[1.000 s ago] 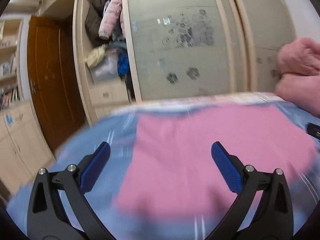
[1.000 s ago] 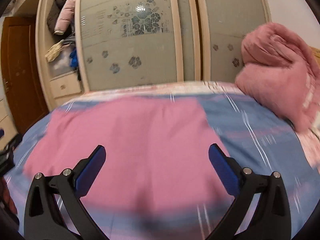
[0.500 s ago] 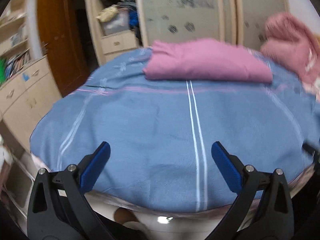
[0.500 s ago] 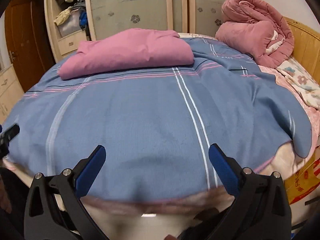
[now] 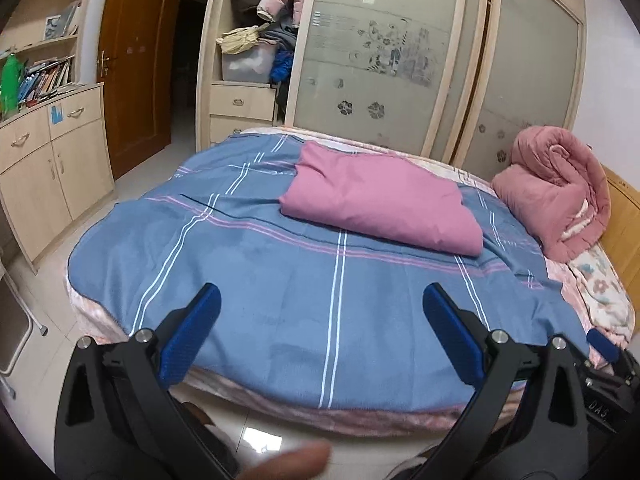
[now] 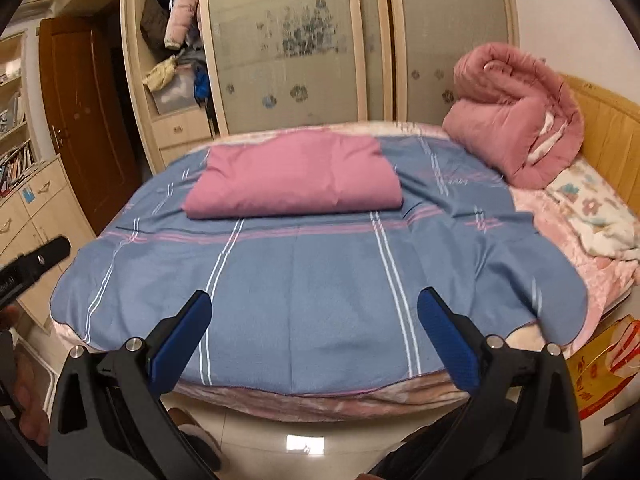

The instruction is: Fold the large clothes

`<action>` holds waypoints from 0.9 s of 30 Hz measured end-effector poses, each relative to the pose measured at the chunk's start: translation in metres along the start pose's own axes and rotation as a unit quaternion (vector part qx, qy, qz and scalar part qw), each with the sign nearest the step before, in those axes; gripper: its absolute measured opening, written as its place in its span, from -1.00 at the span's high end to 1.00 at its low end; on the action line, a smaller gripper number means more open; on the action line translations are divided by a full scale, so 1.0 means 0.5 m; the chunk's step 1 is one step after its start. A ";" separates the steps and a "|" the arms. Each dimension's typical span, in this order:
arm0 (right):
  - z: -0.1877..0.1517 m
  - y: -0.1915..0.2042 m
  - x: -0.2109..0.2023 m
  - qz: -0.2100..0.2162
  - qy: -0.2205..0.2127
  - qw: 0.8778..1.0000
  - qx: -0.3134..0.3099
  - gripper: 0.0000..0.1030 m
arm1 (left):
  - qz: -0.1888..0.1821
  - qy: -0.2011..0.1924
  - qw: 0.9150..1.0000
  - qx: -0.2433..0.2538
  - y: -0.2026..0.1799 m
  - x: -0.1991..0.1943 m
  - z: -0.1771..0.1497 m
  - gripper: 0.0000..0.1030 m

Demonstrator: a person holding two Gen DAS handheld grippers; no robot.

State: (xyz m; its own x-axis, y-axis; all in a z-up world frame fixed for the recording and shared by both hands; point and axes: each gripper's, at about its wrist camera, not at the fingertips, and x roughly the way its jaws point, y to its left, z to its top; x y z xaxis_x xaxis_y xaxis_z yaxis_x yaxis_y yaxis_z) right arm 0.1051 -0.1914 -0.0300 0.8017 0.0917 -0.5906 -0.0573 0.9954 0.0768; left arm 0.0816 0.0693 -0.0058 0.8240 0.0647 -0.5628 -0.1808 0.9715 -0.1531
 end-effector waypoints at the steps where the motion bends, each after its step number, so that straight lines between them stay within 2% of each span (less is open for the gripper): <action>1: -0.001 0.000 -0.007 0.000 -0.003 1.000 0.001 -0.97 | 0.004 0.009 1.000 0.001 -0.003 0.001 -0.003 -0.96; 14: -0.021 0.028 0.008 0.002 0.010 1.000 -0.008 -0.97 | -0.003 0.035 0.998 0.048 -0.034 0.013 -0.047 -0.96; 27: -0.020 0.028 0.029 0.002 0.020 1.000 -0.004 -0.97 | -0.002 0.037 0.998 0.048 -0.028 0.031 -0.040 -0.96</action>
State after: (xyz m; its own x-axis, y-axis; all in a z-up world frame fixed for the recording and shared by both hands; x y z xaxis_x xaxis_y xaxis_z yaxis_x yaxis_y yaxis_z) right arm 0.1098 -0.1758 -0.0457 0.7774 0.0972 -0.6215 -0.0661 0.9951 0.0729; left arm 0.0863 0.0522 -0.0287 0.7822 0.0470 -0.6213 -0.1223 0.9893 -0.0791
